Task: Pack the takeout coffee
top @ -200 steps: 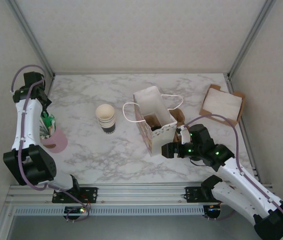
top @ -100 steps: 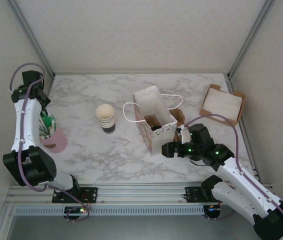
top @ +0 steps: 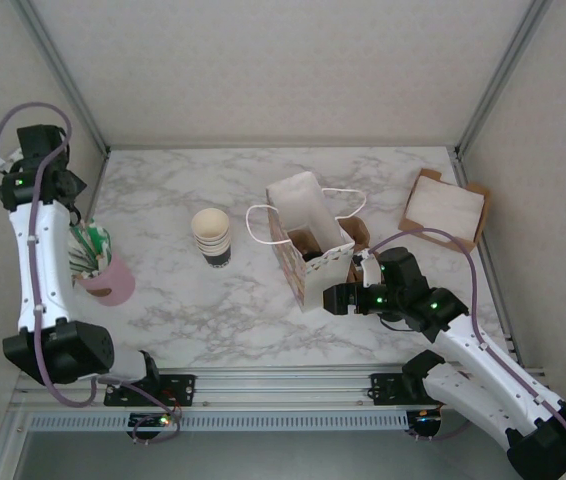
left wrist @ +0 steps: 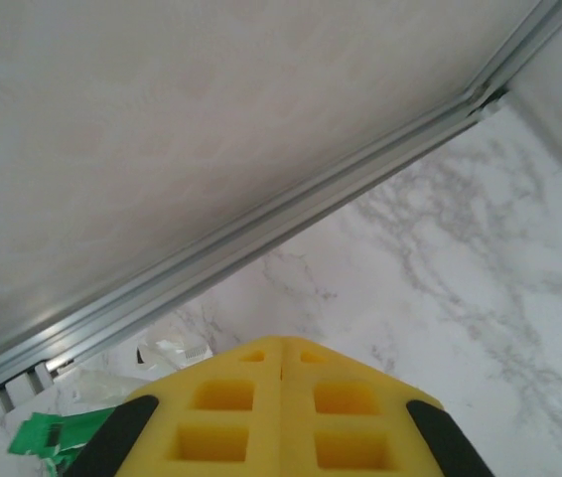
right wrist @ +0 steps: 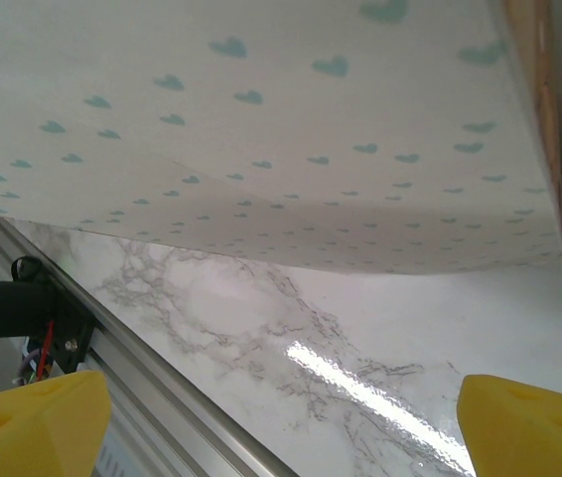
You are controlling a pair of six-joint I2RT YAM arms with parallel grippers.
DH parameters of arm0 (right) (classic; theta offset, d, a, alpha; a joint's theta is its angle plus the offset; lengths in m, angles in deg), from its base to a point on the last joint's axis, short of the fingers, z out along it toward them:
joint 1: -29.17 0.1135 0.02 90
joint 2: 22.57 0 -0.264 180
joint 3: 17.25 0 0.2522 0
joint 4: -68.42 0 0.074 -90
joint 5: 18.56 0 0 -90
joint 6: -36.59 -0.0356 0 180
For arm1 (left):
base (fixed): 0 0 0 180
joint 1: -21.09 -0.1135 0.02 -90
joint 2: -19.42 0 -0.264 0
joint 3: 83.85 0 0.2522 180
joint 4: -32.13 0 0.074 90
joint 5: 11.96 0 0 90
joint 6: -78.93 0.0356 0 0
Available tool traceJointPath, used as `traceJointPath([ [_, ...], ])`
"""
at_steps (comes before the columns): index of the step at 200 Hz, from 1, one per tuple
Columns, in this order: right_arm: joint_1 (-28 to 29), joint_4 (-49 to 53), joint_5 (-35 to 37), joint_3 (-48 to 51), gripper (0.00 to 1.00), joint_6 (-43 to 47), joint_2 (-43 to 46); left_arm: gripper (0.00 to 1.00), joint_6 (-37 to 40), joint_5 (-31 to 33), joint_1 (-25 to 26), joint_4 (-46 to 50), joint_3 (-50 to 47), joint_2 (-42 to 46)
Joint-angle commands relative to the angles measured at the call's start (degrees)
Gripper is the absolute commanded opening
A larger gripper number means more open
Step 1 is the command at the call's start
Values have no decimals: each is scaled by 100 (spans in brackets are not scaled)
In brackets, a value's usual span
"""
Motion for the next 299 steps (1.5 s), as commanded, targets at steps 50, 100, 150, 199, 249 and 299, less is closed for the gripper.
traceJointPath([
  [50, -32, 277, 6, -100, 94, -69, 51, 0, -193, -724, -30, -18, 791, 896],
  [100, -23, 593, 138, -195, 97, -401, 247, 0, -801, -2271, -26, -583, 1206, 1091],
  [150, -20, 982, 505, -335, 97, -681, 386, 0, -1378, -3697, -1, -1211, 1492, 916],
  [199, -8, 1202, 671, -448, 98, -793, 513, 0, -1829, -4369, 468, -1831, 1403, 792],
  [249, -13, 1373, 750, -442, 98, -855, 655, 0, -2102, -3863, 2479, -2389, 1334, 457],
  [299, -3, 1515, 792, -358, 98, -945, 877, 0, -1950, -3004, 4484, -2453, 1697, -8],
])
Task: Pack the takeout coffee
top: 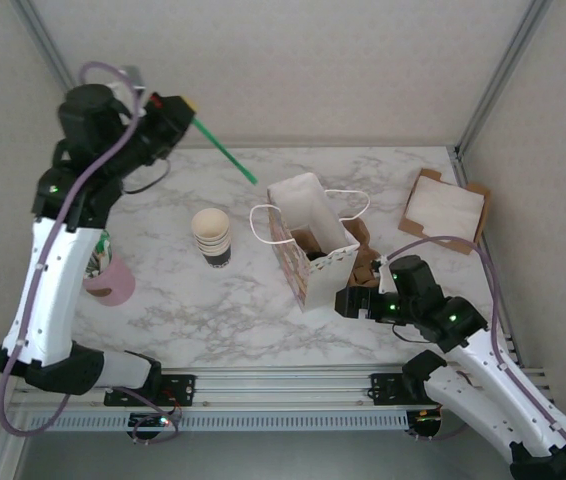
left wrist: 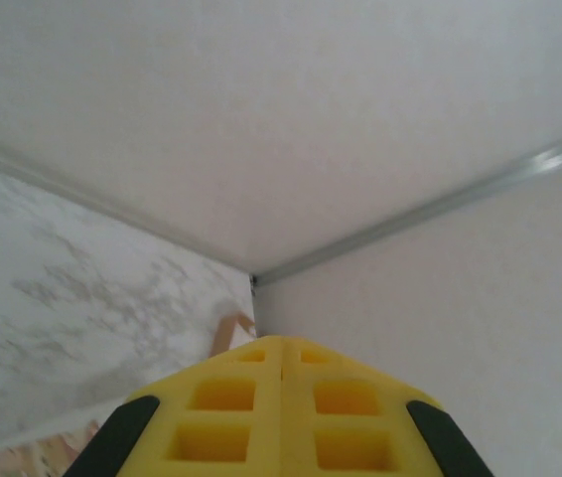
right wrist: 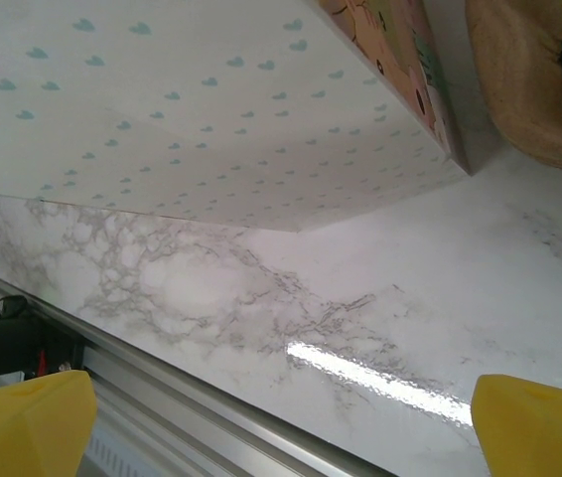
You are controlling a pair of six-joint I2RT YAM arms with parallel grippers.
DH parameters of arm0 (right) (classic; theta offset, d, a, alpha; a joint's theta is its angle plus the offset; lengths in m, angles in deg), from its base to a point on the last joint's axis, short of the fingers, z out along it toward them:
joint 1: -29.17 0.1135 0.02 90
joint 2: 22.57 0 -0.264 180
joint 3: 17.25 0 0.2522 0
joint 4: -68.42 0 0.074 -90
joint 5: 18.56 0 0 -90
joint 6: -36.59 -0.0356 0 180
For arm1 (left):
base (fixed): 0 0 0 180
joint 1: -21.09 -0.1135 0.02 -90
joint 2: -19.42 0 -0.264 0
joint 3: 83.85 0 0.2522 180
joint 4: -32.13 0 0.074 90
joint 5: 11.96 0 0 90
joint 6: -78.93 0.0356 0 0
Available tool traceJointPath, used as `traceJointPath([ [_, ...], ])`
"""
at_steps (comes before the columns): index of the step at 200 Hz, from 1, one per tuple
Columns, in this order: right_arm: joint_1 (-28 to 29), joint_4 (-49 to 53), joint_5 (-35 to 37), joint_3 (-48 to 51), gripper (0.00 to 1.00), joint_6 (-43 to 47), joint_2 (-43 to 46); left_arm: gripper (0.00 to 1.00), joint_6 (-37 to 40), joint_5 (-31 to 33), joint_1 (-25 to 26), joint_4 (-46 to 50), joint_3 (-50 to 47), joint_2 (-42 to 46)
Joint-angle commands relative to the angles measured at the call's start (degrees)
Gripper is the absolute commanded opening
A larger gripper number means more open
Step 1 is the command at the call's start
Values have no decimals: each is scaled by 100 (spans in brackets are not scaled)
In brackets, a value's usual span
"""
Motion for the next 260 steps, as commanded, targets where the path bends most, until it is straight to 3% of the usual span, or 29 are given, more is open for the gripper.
traceJointPath([
  [1, 0, 176, 118, -39, 98, -115, 129, 0, 65, 570, 713, -210, 320, -124],
  [44, 11, 235, 123, -18, 98, -173, 208, 0, 282, 1034, 1496, -130, 478, -513],
  [125, 15, 236, 112, 41, 98, -256, 258, 0, 1109, 2106, 2060, 809, 1199, -1971],
  [167, 14, 358, 143, 6, 98, -259, 308, 0, 1643, 2940, 2526, 1785, 2223, -3077],
  [198, 15, 363, 155, 7, 98, -279, 302, 0, 1840, 2985, 2777, 2221, 2696, -3644],
  [243, 14, 292, 156, 55, 98, -292, 299, 0, 1788, 3142, 2837, 2449, 2520, -4005],
  [260, 18, 298, 185, 61, 98, -302, 294, 12, 1762, 3095, 2837, 2330, 2327, -3993],
])
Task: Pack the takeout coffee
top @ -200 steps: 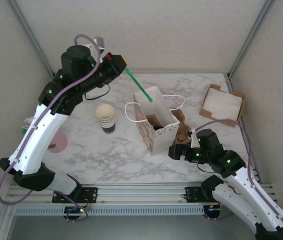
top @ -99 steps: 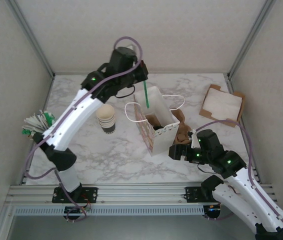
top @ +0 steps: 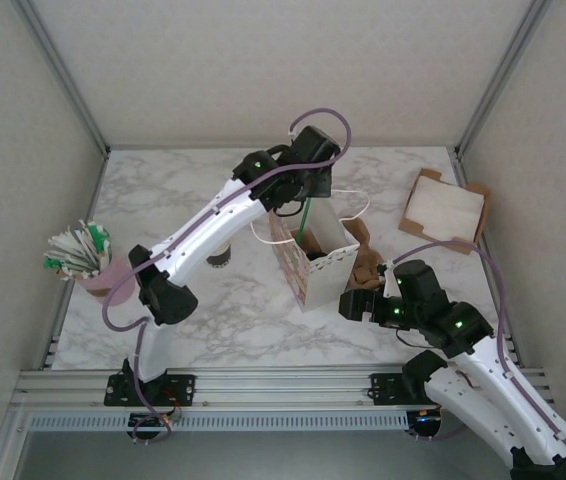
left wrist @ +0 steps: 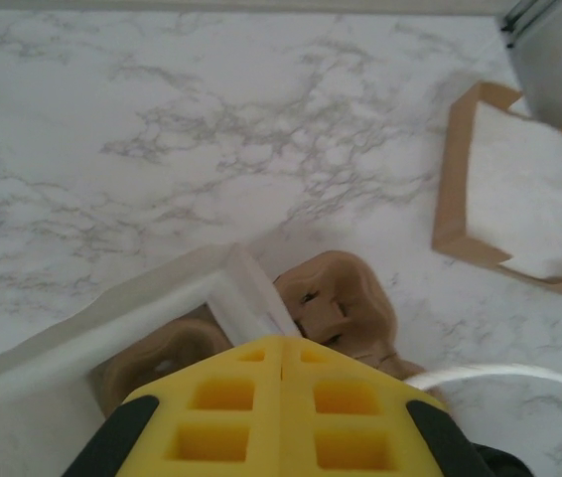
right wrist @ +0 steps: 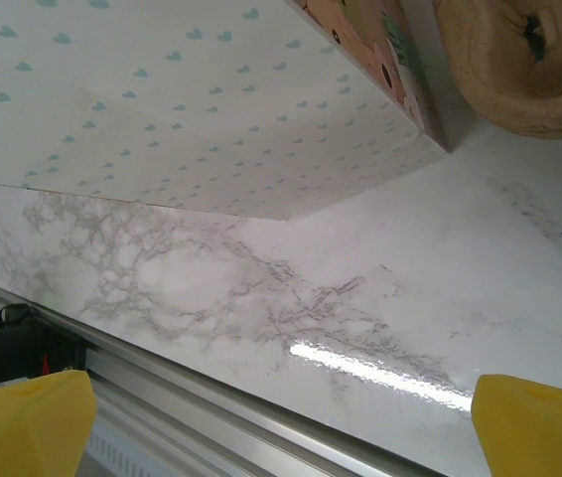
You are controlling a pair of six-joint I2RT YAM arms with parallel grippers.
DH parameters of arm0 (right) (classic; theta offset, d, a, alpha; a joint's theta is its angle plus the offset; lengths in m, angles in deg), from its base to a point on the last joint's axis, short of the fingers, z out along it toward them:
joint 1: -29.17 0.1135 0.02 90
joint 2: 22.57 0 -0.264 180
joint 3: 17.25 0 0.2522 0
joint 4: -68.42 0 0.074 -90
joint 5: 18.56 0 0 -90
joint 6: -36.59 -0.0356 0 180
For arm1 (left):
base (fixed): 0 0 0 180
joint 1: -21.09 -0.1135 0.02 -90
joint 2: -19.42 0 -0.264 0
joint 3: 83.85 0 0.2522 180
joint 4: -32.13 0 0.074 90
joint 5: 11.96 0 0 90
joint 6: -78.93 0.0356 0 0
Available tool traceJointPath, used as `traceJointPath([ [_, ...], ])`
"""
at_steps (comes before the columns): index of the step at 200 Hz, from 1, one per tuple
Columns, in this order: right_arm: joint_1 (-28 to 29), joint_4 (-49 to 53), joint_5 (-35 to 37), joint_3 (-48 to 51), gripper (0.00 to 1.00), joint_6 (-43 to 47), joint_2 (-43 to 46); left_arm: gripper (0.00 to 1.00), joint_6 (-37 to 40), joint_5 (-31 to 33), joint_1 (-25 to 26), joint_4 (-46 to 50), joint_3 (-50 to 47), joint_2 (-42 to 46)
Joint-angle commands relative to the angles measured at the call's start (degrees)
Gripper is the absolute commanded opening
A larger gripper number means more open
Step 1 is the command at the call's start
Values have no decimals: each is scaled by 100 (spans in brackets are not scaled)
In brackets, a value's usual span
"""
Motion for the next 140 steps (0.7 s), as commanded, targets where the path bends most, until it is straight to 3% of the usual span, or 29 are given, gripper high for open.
traceJointPath([
  [1, 15, 4, 76, 56, 98, -53, 58, 13, 68, 205, -17, 187, -136, -41],
  [51, 18, 15, 68, 16, 98, -16, 58, 44, 166, 238, -13, -105, -200, 380],
  [84, 21, 74, 157, -89, 97, 18, 59, 59, 239, 209, -22, -362, -343, 913],
  [120, 17, 276, 682, -181, 91, -67, -113, 84, 310, 206, -23, -976, -1305, 1904],
  [140, 12, 527, 1167, -224, 84, -283, -300, 91, 254, 328, -32, -1382, -2014, 2554],
])
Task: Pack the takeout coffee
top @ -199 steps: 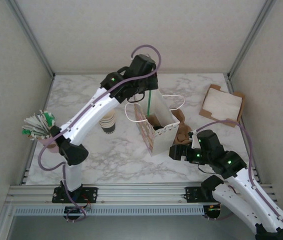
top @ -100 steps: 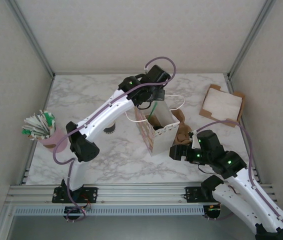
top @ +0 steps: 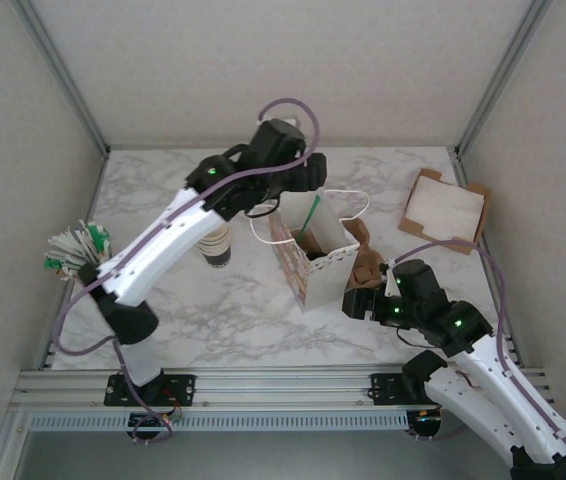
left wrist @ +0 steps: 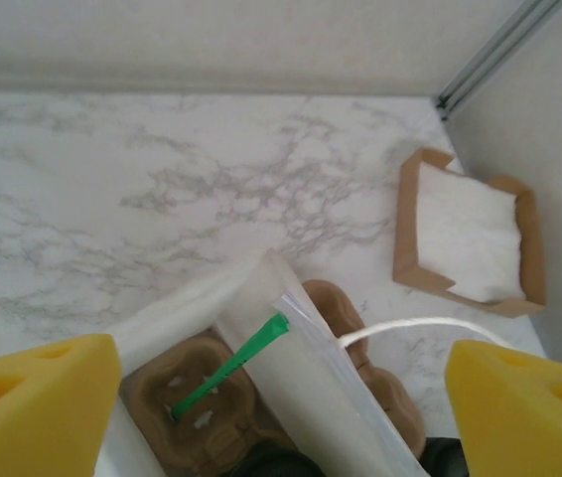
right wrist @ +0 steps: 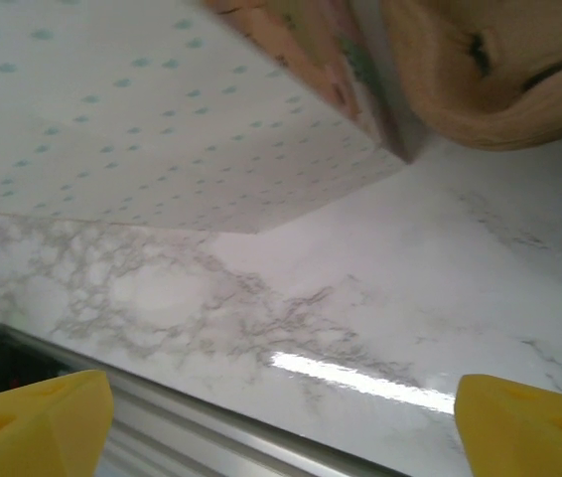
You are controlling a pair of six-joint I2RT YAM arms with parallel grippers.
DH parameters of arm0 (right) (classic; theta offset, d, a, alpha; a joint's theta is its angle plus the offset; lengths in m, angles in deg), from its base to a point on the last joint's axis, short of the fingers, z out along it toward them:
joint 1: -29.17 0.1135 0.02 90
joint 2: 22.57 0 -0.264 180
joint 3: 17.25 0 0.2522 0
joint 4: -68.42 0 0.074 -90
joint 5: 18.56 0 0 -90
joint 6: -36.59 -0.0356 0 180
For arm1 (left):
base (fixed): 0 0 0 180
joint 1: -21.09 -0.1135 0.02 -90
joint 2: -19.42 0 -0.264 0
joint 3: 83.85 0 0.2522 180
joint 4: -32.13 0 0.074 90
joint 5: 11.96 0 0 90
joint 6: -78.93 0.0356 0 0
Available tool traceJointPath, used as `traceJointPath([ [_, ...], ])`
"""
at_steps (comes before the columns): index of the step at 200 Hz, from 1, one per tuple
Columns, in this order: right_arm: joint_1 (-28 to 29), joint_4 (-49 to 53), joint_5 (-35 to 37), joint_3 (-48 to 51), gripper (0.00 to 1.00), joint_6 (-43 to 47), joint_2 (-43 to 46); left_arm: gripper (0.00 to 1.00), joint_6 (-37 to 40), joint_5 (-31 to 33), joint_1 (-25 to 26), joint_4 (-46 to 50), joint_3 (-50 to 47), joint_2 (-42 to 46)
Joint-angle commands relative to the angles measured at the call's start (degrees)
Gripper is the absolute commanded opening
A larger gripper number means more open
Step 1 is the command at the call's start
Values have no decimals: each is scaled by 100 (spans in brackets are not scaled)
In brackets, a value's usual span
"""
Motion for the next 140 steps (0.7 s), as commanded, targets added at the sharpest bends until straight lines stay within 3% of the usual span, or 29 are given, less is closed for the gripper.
traceJointPath([
  [1, 12, 392, 724, -168, 84, -251, -179, 92, -7, 245, -23, -601, -644, 771],
  [26, 13, 591, 1260, -229, 73, -517, -332, 99, -160, 400, -39, -1131, -1787, 1607],
  [74, -49, 638, 1995, -353, 69, -721, -608, 100, -427, 548, -150, -2082, -3982, 3240],
  [108, -228, 264, 1810, -448, 69, -606, -1068, 100, -534, 368, -146, -2712, -5440, 4275],
  [140, -292, -139, 1367, -504, 69, -467, -1446, 99, -655, -17, -148, -2917, -6190, 4743],
])
